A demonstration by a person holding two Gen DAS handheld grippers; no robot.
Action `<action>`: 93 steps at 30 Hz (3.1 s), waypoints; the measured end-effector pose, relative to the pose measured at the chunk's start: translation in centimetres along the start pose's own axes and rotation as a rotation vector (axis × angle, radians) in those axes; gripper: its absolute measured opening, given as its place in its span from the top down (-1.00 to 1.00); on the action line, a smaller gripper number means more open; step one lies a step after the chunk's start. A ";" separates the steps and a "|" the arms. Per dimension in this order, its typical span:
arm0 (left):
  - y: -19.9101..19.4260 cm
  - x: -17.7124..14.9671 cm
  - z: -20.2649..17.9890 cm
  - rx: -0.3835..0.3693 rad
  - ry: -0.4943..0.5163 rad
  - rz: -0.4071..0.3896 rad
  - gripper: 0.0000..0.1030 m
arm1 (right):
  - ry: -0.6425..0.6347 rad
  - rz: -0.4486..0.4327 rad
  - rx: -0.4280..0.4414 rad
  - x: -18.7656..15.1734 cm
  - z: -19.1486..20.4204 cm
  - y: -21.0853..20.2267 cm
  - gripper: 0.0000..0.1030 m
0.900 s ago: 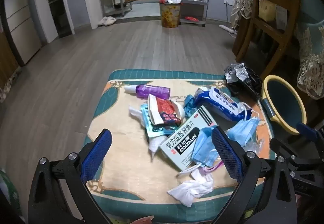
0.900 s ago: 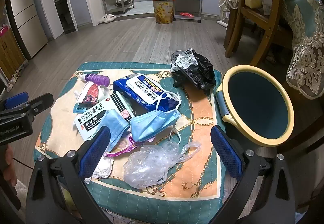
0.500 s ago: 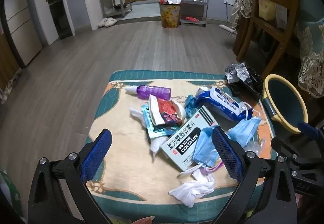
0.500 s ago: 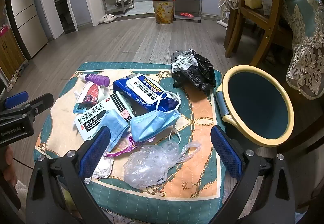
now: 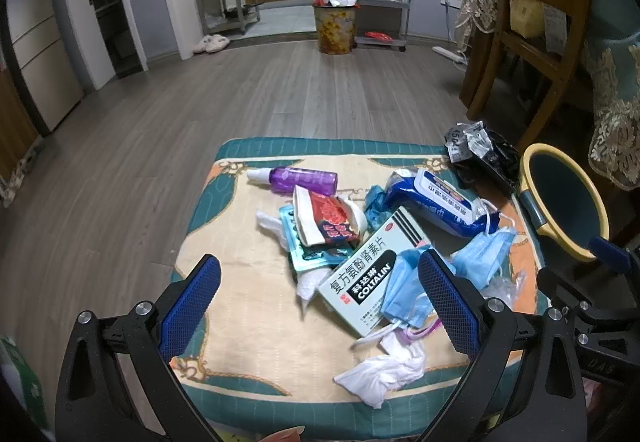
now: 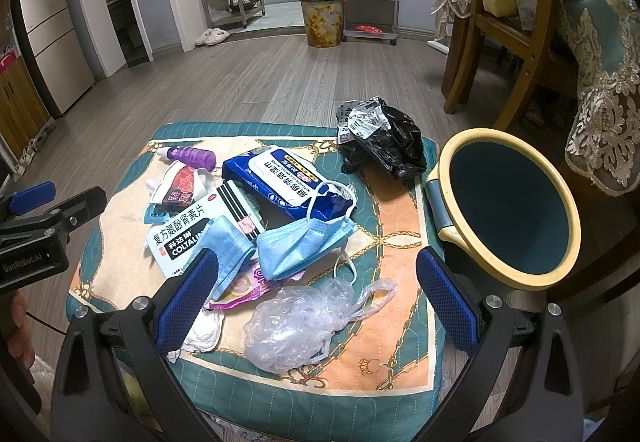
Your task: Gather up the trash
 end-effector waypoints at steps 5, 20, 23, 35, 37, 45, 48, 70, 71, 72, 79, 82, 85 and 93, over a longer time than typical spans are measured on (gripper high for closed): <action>0.0 0.0 0.0 0.001 0.003 0.000 -0.90 | 0.000 0.001 0.000 0.0 0.0 0.0 -0.89; 0.1 0.0 -0.2 0.004 0.004 0.000 -0.90 | 0.001 0.001 0.001 0.0 -0.1 0.0 -0.89; 0.1 0.0 -0.2 0.003 0.005 0.000 -0.90 | 0.000 0.001 0.000 0.0 -0.1 0.0 -0.89; 0.2 -0.1 -0.2 0.004 0.011 0.000 -0.90 | 0.001 0.001 0.000 0.0 0.0 0.0 -0.89; 0.2 -0.1 -0.2 0.005 0.011 0.000 -0.90 | 0.001 0.001 0.000 0.0 0.0 0.0 -0.89; 0.2 -0.2 -0.3 0.007 0.012 0.001 -0.90 | 0.000 0.001 0.001 0.0 0.0 0.0 -0.89; 0.2 -0.3 -0.3 0.006 0.013 0.001 -0.90 | 0.001 0.002 0.000 0.0 0.0 0.1 -0.89; -2.4 3.0 -0.6 -0.070 0.097 -0.086 -0.90 | -0.047 -0.154 -0.029 6.5 -3.2 -3.0 -0.89; -2.4 3.8 -0.1 -0.066 0.090 -0.093 -0.90 | -0.060 -0.168 -0.031 7.3 -3.6 -3.2 -0.89; -2.3 4.5 0.5 -0.061 0.087 -0.096 -0.90 | -0.067 -0.193 -0.028 8.3 -4.4 -3.1 -0.89; 1.4 8.3 4.9 0.050 0.097 -0.105 -0.90 | -0.049 -0.190 -0.012 11.5 -8.1 1.4 -0.89; 3.8 7.8 6.4 0.051 0.050 -0.049 -0.90 | -0.074 -0.146 -0.006 11.7 -8.5 4.4 -0.89; 6.1 7.6 6.4 0.020 0.034 -0.006 -0.90 | -0.107 -0.125 0.008 11.9 -8.4 6.9 -0.89; 8.8 7.7 3.3 -0.078 0.087 0.016 -0.90 | -0.115 -0.002 0.072 11.8 -6.8 14.0 -0.89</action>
Point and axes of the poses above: each gripper's, at about its wrist camera, not at the fingertips, and y roughly the way its jaws point, z to its left, x to its top, the point moved 3 cm from there along y, roughly the way its jaws point, and after that the axes turned 11 degrees about -x, right-handed, at the moved point
